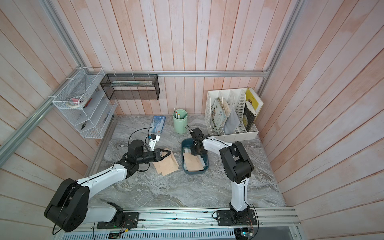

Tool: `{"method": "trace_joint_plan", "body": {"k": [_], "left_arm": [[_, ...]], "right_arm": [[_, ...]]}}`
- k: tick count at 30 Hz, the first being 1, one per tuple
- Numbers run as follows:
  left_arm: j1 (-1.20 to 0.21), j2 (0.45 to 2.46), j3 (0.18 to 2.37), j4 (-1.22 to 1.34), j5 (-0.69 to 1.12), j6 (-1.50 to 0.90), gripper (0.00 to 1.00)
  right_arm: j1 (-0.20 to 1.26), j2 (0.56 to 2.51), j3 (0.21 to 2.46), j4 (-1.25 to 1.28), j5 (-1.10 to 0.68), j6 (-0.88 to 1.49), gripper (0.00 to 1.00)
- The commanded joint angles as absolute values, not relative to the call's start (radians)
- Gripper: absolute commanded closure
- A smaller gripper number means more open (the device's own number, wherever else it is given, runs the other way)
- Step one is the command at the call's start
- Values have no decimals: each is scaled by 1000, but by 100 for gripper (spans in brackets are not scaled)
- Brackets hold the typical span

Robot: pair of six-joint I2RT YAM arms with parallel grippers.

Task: Take out the stationery paper from the storage box
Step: Pick up the stationery paper from the storage box.

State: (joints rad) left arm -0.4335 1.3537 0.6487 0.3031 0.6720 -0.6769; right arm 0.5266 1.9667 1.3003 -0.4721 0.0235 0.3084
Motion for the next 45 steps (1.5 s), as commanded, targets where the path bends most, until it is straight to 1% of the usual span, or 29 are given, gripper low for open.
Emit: {"method": "trace_joint_plan", "body": {"k": [1, 3, 9, 13, 21, 27, 29, 35, 42, 45], "left_arm": [[-429, 1349, 632, 307, 661, -667, 100], [-428, 1351, 634, 311, 663, -669, 100], [-429, 1359, 637, 321, 667, -672, 100], [-428, 1361, 629, 331, 667, -678, 100], [-428, 1365, 627, 336, 670, -678, 100], [-429, 1377, 629, 337, 673, -676, 100], [-428, 1378, 626, 337, 673, -676, 100], [-428, 1372, 613, 338, 670, -676, 100], [-428, 1367, 606, 336, 669, -675, 100], [-427, 1365, 609, 334, 669, -675, 100]], "right_arm": [[530, 2005, 1265, -586, 42, 321, 57], [530, 1986, 1266, -588, 43, 324, 53], [556, 1984, 1310, -646, 52, 317, 51], [589, 2012, 1331, -694, 84, 317, 51], [615, 2034, 1303, -707, 86, 339, 51], [618, 2060, 1276, -725, 97, 353, 55], [620, 2069, 1257, -723, 93, 355, 57], [623, 2077, 1190, -697, 70, 366, 69], [624, 2042, 1180, -703, 121, 387, 90], [626, 2000, 1220, -736, 159, 392, 94]]}}
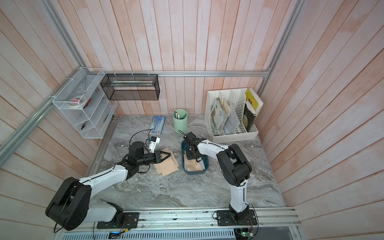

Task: Take out the stationery paper from the storage box
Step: Pick up the stationery paper from the storage box, then place the stationery paper at the center of the board.

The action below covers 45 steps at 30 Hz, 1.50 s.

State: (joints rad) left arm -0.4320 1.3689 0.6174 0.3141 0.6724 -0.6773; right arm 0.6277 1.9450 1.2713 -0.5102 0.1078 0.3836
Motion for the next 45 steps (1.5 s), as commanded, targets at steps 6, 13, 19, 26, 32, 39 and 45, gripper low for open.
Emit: {"method": "trace_joint_plan", "body": {"k": [6, 13, 19, 26, 32, 39, 45], "left_arm": [[-428, 1358, 614, 319, 663, -667, 100], [-417, 1312, 611, 295, 639, -663, 100], [-385, 1184, 609, 222, 570, -652, 100], [-353, 972, 577, 117, 408, -651, 100], [-315, 875, 518, 94, 366, -694, 100], [-298, 854, 498, 91, 373, -709, 100], [-294, 884, 495, 121, 395, -716, 100]], "right_arm": [[632, 1871, 1370, -841, 263, 393, 99], [650, 1765, 1538, -918, 296, 370, 99], [690, 1769, 1644, -920, 258, 359, 98], [761, 1906, 1763, -873, 202, 338, 95], [812, 2088, 1875, -834, 153, 302, 92], [843, 2236, 1907, -801, 128, 292, 75], [863, 2213, 1889, -808, 198, 312, 48]]}}
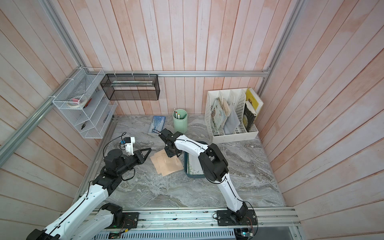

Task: Take out the stationery paper from the storage box
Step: Place the stationery paper at the center of the board.

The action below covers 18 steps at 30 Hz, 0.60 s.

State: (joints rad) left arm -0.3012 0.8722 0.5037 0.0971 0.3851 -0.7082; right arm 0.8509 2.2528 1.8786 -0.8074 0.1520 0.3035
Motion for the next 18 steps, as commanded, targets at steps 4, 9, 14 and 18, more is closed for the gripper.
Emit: {"method": "trace_joint_plan", "body": {"k": [4, 9, 14, 18], "left_arm": [[-295, 914, 489, 165, 412, -730, 100], [-293, 959, 492, 199, 446, -741, 100], [-293, 964, 497, 194, 460, -733, 100], [-293, 952, 507, 160, 450, -715, 100]], "right_arm": [[864, 2092, 1856, -810, 295, 345, 45], [844, 1960, 1760, -850, 435, 412, 38], [770, 1872, 1546, -832, 462, 483, 37], [698, 1792, 1372, -766, 387, 517, 38]]}}
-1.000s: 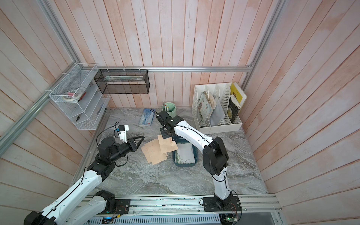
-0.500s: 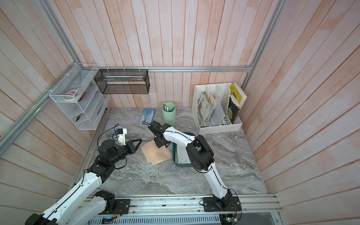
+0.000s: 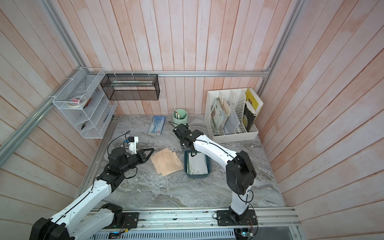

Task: Take out the stationery paper from the storage box
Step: Place the stationery paper at the center of the board, then pick up the stationery paper from the storage box.

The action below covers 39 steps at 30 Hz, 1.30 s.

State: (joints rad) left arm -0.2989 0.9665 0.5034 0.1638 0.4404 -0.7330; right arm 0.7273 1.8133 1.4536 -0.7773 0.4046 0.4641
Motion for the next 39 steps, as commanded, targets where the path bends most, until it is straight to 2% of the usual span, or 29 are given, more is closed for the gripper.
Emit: {"method": "trace_joint_plan", "body": {"k": [1, 10, 20, 23, 28, 36, 39], "left_arm": [[-293, 950, 509, 153, 448, -712, 100], [-292, 963, 511, 164, 461, -713, 100], [-291, 963, 513, 152, 457, -706, 100], [-290, 961, 515, 147, 456, -704, 100], [-290, 957, 511, 142, 449, -703, 100], [-291, 969, 512, 146, 455, -703, 100], [-291, 971, 511, 148, 459, -705, 100]], "right_arm": [[690, 1778, 1339, -751, 379, 523, 37], [627, 1818, 1183, -629, 274, 523, 37], [560, 1910, 1165, -521, 176, 493, 37], [556, 1938, 1162, -513, 160, 489, 40], [549, 1968, 1130, -491, 130, 494, 61], [542, 1965, 1108, -495, 136, 493, 80], [543, 1944, 1126, -516, 154, 488, 90]]}}
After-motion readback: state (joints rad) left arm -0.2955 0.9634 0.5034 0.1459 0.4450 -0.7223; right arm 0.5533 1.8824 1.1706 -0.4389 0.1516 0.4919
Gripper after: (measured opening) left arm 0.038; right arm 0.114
